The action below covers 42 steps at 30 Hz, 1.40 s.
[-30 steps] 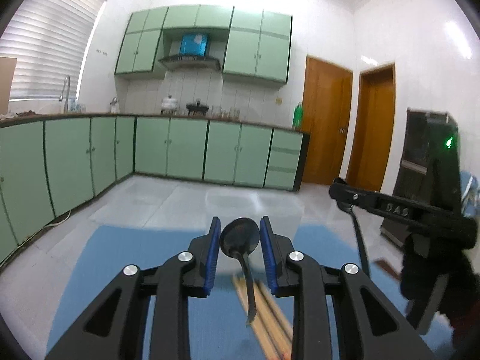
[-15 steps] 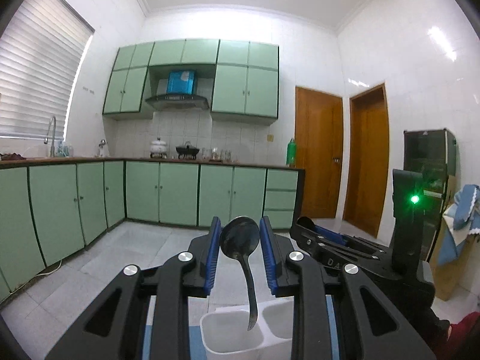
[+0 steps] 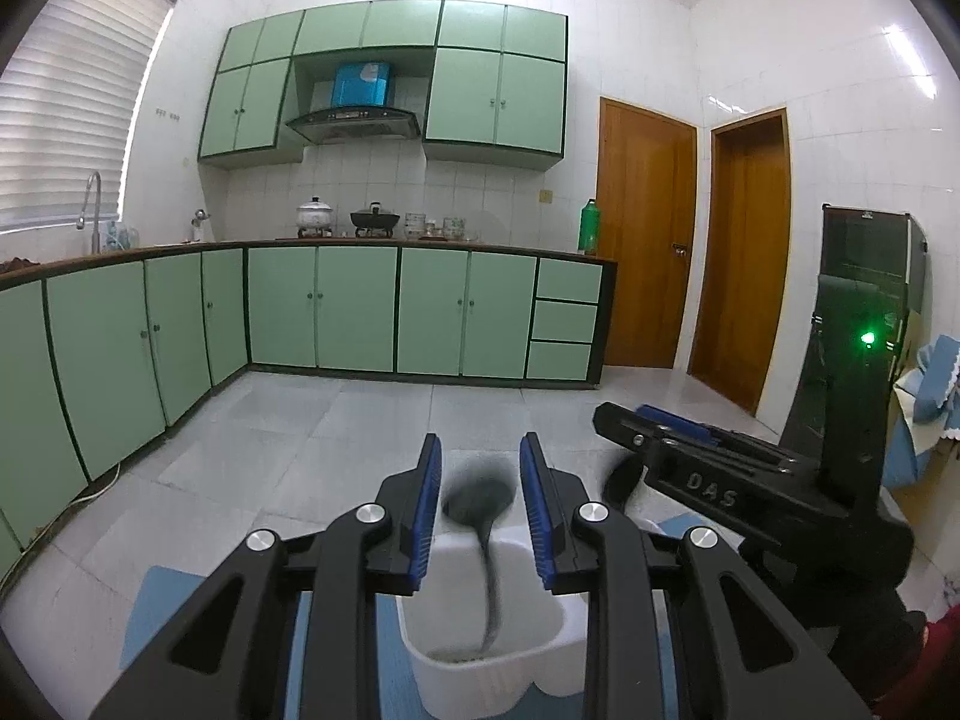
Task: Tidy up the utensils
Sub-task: 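Move both open grippers back over the chopsticks on the mat, then separate and grasp a plain wooden chopstick with the right gripper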
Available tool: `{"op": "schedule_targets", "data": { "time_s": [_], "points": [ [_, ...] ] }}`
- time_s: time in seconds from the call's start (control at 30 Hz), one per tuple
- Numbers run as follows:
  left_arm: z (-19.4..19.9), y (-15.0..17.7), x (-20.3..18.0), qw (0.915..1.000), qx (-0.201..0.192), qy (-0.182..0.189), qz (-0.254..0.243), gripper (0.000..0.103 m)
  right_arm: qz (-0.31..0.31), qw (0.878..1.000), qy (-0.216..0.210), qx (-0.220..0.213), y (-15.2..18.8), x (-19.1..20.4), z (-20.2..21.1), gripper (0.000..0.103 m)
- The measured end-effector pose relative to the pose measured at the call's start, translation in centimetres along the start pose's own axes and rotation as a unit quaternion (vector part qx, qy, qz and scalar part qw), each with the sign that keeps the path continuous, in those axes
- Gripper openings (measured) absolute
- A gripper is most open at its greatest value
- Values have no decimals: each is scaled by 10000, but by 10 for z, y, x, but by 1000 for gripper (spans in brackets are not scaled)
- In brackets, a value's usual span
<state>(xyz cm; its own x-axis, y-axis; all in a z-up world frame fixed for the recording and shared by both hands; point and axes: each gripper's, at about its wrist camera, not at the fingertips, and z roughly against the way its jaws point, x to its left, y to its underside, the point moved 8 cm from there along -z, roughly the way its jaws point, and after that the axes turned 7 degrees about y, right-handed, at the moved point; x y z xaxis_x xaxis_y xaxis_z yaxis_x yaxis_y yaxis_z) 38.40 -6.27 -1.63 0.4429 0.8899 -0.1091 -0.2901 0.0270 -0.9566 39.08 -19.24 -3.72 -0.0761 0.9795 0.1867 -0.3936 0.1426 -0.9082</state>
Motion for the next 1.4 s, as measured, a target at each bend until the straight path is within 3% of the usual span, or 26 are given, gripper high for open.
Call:
{"op": "schedule_targets", "data": {
  "time_s": [0.1, 0.23, 0.43, 0.67, 0.87, 1.1, 1.4],
  "points": [
    [11, 1, -3, 10000, 48, -44, 10, 32, -104, 9999, 11, 130, 4, -4, 16, 50],
    [33, 10, -12, 9997, 233, -85, 7, 43, -109, 9992, 50, 383, 20, -6, 48, 66],
    [83, 62, -31, 9959, 865, -127, 229, 57, -173, 9945, -81, 1025, 76, -4, 109, 80],
    [123, 147, -45, 9804, 1876, -201, 574, 59, 34, 9811, 90, 1934, 169, 8, 161, 81],
    [152, 201, -47, 9691, 2369, -461, 511, 60, 351, 9701, 167, 2394, 227, 26, 199, 81],
    [161, 223, -52, 9622, 2573, -544, 712, 60, 709, 9634, 235, 2574, 258, 49, 209, 80],
    [164, 227, -54, 9596, 2654, -580, 737, 60, 1159, 9573, 505, 2601, 265, 55, 206, 78]
  ]
}}
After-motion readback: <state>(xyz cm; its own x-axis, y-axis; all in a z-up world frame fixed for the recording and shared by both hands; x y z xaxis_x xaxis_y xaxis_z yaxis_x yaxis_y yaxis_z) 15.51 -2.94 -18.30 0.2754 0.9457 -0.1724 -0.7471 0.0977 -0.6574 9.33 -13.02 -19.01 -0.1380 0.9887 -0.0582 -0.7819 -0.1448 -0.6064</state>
